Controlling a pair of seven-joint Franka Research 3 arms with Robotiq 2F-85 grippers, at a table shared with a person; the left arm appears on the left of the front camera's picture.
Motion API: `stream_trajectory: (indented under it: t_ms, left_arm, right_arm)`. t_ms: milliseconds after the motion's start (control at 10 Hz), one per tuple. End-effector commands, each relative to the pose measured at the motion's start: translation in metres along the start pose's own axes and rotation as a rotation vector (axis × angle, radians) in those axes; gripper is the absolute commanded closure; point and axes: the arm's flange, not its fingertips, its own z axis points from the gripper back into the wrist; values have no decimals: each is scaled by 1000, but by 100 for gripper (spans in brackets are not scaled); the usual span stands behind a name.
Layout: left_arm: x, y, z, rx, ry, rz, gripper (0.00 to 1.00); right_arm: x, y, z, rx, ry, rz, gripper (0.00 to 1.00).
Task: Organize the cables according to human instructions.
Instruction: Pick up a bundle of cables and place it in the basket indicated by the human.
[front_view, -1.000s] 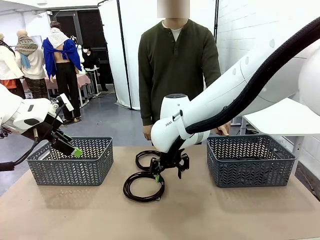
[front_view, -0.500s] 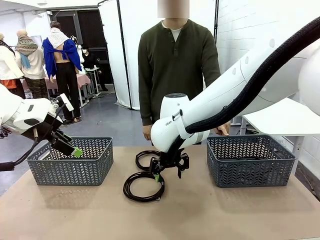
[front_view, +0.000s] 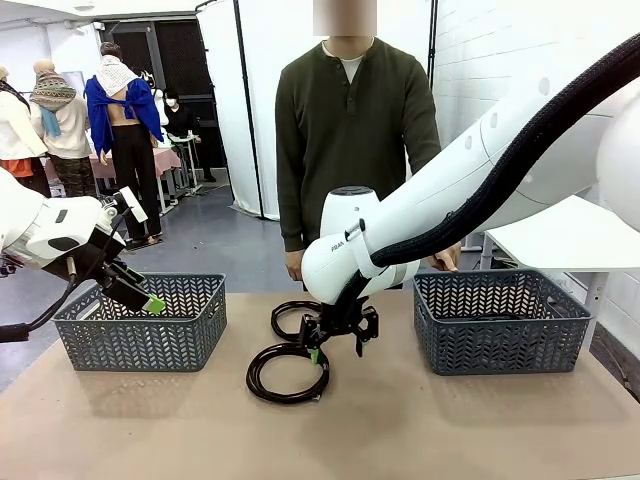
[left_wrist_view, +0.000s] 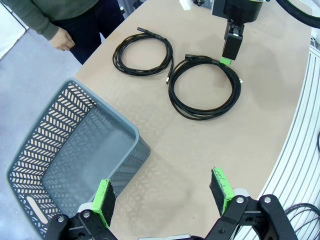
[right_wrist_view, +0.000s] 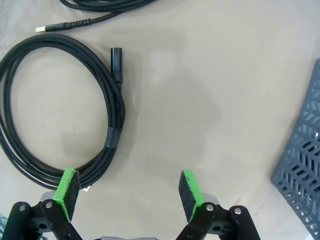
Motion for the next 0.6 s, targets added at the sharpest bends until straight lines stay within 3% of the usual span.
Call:
stream_trajectory:
  t_ms: [0,500]
  left_arm:
    - [0,2,-1,-7,-12,7,0]
    - [0,2,-1,-7,-12,7,0]
  right_arm:
    - [8,9,-5,-13,28,-70,0]
    - [20,21,-20,-58,48,-110,0]
